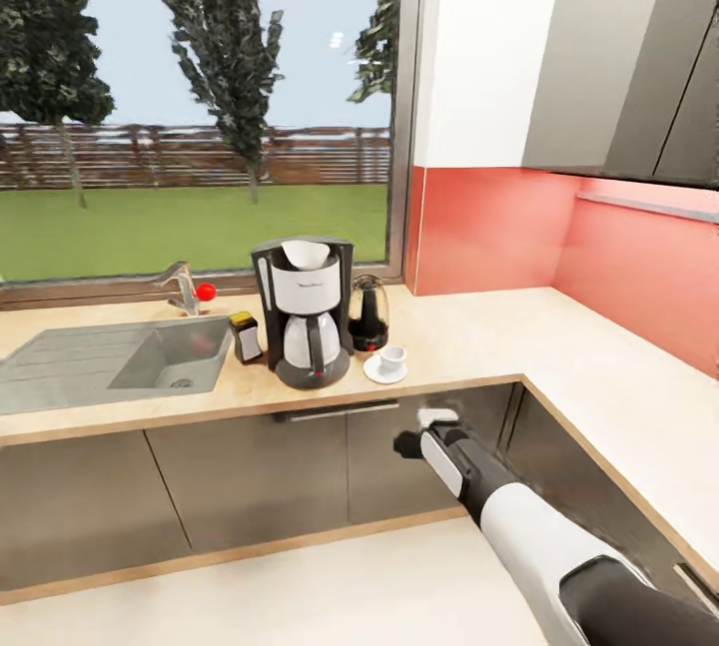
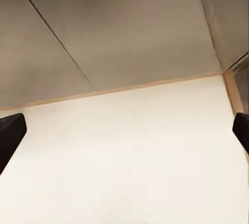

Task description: Set up a coffee station on the kitchen countertop: keep the coffee maker on the countertop, move the bottle of coffee from the kitchen shelf to the counter next to the coffee maker, place a paper coffee filter on top of the coffee maker, put the saucer next to the coffee maker with the coffee cup on the saucer, and place the electric kettle next to the coffee maker.

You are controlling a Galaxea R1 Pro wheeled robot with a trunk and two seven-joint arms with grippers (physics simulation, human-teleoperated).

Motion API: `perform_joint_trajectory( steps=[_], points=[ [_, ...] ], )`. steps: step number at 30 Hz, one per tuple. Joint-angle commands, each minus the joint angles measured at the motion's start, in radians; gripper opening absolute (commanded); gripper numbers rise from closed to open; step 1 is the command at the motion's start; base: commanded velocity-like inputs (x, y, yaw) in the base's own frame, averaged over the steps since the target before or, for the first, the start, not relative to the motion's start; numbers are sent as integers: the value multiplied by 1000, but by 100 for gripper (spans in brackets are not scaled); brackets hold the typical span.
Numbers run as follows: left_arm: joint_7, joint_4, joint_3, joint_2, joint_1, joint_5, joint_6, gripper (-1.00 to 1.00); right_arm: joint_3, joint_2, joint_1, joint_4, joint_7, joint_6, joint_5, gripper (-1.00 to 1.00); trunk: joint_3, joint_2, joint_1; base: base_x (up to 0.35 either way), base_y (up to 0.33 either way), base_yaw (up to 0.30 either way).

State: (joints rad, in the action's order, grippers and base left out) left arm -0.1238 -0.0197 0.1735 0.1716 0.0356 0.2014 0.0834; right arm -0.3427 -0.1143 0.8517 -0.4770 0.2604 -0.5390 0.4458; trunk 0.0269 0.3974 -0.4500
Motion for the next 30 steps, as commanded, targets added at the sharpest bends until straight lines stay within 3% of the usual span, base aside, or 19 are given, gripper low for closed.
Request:
perform_joint_trajectory(
  steps=[1,4,7,11,14,16,17,20,23,28,30],
  points=[
    [0,-1,8,0,1,0,5,100,-7,-12,1,42,8,-2,8,100,2,3,0,-338,98,0],
    [0,1,8,-1,1,-1,7,100,-7,-38,1,155,-13,3,8,100,2,3,0,-337,99,0],
    [1,2,8,-1,1,-2,13,100,-6,-44,0,260,-100,37,8,100,2,3,0,-306,97,0],
    [1,3,8,-1,1,-2,19,100,-6,-42,-28,429,-196,169,1,100,2,3,0,-96,33,0],
    [3,4,7,-1,1,-2,20,100,-6,-23,-135,446,-206,230,-14,100,2,3,0,-14,5,0],
    [4,4,6,-2,1,-2,21,100,-6,-5,-247,450,-209,280,-44,100,2,3,0,-3,1,0],
    [5,4,5,-1,1,-3,21,100,-6,6,-347,452,-209,334,-76,100,2,3,0,-1,0,0],
    [6,0,2,0,1,-4,21,100,-6,25,-499,453,-217,420,-109,100,2,3,0,0,0,0],
    [5,-1,3,0,1,-3,21,100,-6,35,-580,454,-294,446,-122,100,2,3,0,0,0,0],
    [4,-4,2,1,1,-2,21,100,-6,78,-637,454,-376,449,-126,100,2,3,0,0,0,0],
    [3,-4,3,1,1,-2,20,100,-6,81,-646,454,-380,446,-127,100,2,3,0,0,0,0]
  ],
)
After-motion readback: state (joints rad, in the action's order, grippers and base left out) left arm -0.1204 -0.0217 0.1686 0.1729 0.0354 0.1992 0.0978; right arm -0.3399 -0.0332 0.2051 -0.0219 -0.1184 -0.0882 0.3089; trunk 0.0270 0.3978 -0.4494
